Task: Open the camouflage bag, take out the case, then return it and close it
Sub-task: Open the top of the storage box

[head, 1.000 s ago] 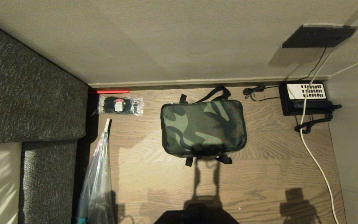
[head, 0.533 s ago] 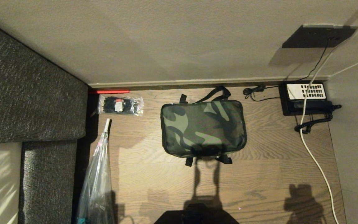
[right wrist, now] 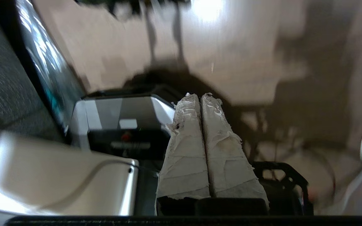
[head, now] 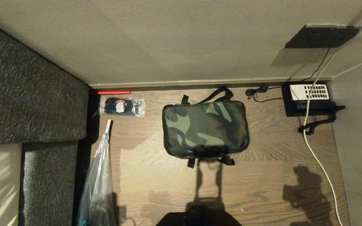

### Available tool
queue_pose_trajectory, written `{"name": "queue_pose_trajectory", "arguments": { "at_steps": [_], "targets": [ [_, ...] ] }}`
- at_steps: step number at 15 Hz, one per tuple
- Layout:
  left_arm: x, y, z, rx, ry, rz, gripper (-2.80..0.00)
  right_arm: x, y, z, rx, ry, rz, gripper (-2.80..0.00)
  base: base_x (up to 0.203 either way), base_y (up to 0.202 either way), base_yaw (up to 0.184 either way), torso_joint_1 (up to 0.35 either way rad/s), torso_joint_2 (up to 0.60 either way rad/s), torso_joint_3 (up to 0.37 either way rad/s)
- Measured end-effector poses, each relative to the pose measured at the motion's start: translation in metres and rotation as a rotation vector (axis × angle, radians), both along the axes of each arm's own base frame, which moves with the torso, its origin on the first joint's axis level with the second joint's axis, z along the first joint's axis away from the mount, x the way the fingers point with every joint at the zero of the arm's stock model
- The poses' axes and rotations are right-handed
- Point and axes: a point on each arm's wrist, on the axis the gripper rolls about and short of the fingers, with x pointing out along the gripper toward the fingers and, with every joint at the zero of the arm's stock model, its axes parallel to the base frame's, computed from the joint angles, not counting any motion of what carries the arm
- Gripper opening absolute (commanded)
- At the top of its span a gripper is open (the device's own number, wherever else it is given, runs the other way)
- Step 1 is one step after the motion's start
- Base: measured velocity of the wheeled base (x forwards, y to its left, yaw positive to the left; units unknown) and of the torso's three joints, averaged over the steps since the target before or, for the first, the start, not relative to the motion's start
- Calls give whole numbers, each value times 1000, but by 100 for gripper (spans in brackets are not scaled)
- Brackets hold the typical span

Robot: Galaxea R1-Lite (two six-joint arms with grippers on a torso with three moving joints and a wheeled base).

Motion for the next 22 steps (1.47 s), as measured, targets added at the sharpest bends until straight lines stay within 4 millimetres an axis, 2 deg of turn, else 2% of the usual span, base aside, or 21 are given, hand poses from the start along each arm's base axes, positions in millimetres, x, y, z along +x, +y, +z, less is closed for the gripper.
{"name": "queue_pose_trajectory", "arguments": {
  "at_steps": [2, 5, 7, 9, 12, 13, 15, 17, 22],
  "targets": [
    [0, 0, 0, 0, 0, 0, -280, 74, 1, 1, -12, 115, 29, -280, 0, 0, 0, 0, 0, 0],
    [0, 0, 0, 0, 0, 1, -280, 186, 11, -35, -63, 162, 124, -280, 0, 0, 0, 0, 0, 0],
    [0, 0, 0, 0, 0, 0, -280, 238, 27, -61, -59, 139, 186, -280, 0, 0, 0, 0, 0, 0],
    [0, 0, 0, 0, 0, 0, -280, 278, 56, -81, 2, 77, 241, -280, 0, 0, 0, 0, 0, 0],
    [0, 0, 0, 0, 0, 0, -280, 309, 102, -100, 76, -32, 287, -280, 0, 0, 0, 0, 0, 0],
    [0, 0, 0, 0, 0, 0, -280, 312, 114, -106, 77, -57, 300, 0, 0, 0, 0, 0, 0, 0],
    [0, 0, 0, 0, 0, 0, -280, 311, 132, -124, 74, -45, 331, 0, 0, 0, 0, 0, 0, 0],
    [0, 0, 0, 0, 0, 0, -280, 312, 139, -135, 46, -37, 352, 0, 0, 0, 0, 0, 0, 0],
    [0, 0, 0, 0, 0, 0, -280, 317, 144, -154, -31, -44, 359, 0, 0, 0, 0, 0, 0, 0]
  ]
}}
